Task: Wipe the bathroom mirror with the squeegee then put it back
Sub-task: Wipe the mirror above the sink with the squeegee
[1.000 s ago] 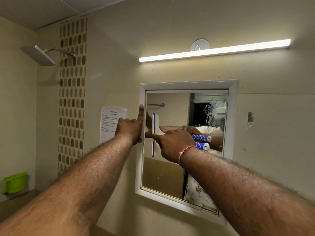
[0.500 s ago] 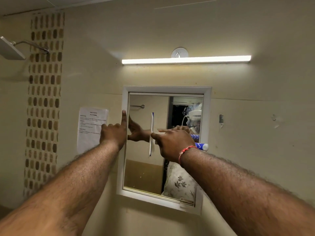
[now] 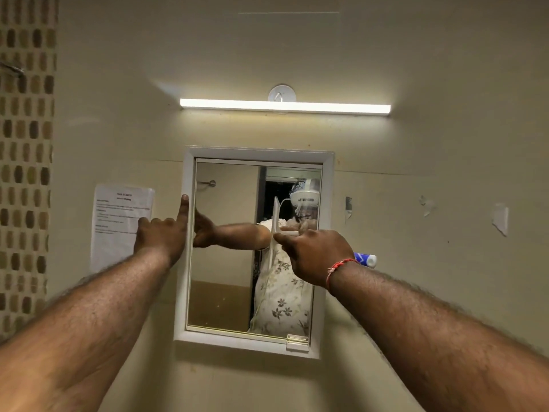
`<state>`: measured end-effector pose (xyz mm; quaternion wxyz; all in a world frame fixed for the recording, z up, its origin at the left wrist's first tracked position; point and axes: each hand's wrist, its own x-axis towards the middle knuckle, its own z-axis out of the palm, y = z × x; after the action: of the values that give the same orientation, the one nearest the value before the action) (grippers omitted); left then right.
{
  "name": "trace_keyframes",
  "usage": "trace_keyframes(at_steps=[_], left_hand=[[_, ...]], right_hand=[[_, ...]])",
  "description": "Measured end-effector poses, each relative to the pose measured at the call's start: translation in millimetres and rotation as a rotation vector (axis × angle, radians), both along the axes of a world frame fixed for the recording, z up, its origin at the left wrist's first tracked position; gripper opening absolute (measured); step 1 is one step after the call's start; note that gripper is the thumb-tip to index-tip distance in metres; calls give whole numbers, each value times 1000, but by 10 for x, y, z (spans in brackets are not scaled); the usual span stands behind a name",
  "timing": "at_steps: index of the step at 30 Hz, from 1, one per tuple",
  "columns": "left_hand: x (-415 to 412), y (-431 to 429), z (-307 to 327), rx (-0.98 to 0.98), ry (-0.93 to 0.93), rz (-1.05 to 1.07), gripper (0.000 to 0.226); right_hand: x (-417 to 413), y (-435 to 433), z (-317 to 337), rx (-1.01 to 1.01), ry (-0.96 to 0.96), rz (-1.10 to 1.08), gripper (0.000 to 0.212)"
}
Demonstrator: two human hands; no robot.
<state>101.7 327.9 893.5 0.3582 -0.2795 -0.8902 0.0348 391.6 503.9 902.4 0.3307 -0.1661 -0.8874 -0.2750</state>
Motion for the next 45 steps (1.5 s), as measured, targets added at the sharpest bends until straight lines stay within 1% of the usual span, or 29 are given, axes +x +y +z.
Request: trace_keyframes(at_steps=[3, 6, 14, 24, 28, 30, 33, 34, 36, 37, 42, 45], left_hand=[[-6, 12, 5, 2, -50, -13, 149], [-6, 36, -10, 8, -78, -13, 156], [4, 53, -28, 17, -122, -40, 158], [-64, 29, -67, 19, -169, -56, 161], [-108, 81, -108, 45, -135, -70, 166], [-131, 87, -139, 79, -150, -85, 163], [-140, 52, -164, 180, -243, -174, 142], [-152, 59, -170, 178, -211, -172, 146], [-172, 69, -180, 99, -164, -113, 163], [-169, 69, -186, 80, -157, -103, 166], [-181, 28, -232, 26, -131, -87, 165], [-213, 47, -282, 58, -95, -123, 163]], right_hand=[[206, 24, 27, 11, -2, -52, 45], [368, -6, 31, 12, 3, -117, 46], [534, 3, 21, -15, -57, -207, 49], [556, 103, -92, -21, -35, -262, 51], [628, 181, -156, -47, -33, -255, 51], [663, 229, -164, -42, -22, -258, 51], [676, 250, -186, -25, -11, -274, 50], [680, 244, -188, -23, -10, -276, 50], [691, 227, -191, -27, -14, -285, 50], [695, 219, -193, -29, -17, -288, 50], [697, 204, -198, -20, -25, -293, 50], [707, 224, -223, 14, -33, -277, 51]])
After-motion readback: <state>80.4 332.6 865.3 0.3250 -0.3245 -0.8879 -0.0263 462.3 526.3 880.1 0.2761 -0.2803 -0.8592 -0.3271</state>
